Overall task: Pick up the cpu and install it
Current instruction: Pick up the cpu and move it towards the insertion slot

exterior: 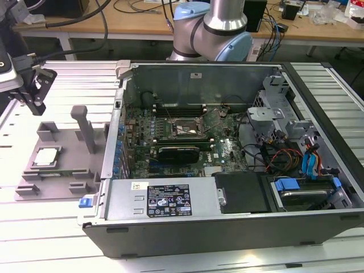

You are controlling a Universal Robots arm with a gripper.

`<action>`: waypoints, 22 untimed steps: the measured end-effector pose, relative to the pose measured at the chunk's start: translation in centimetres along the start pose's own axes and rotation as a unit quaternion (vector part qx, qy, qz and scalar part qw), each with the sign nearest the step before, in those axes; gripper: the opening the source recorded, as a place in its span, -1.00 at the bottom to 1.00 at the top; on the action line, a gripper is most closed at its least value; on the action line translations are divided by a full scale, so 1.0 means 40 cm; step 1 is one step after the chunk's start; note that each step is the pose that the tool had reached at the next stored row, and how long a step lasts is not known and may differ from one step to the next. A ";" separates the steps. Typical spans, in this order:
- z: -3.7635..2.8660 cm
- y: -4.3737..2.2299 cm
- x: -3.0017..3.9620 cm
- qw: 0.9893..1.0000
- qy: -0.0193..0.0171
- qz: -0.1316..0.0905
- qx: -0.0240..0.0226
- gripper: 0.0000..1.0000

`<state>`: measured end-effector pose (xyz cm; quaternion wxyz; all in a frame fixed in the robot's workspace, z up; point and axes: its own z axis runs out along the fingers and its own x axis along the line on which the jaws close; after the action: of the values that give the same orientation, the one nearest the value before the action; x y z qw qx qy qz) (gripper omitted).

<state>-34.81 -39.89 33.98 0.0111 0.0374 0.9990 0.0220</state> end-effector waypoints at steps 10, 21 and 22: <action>0.007 -0.002 0.019 1.000 0.000 0.000 0.000 -0.79; 0.041 -0.004 0.030 1.000 0.000 0.000 0.000 -0.79; 0.043 -0.004 0.030 1.000 0.000 0.000 0.000 -0.79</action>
<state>-35.99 -39.89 32.24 0.0111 0.0374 0.9990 0.0221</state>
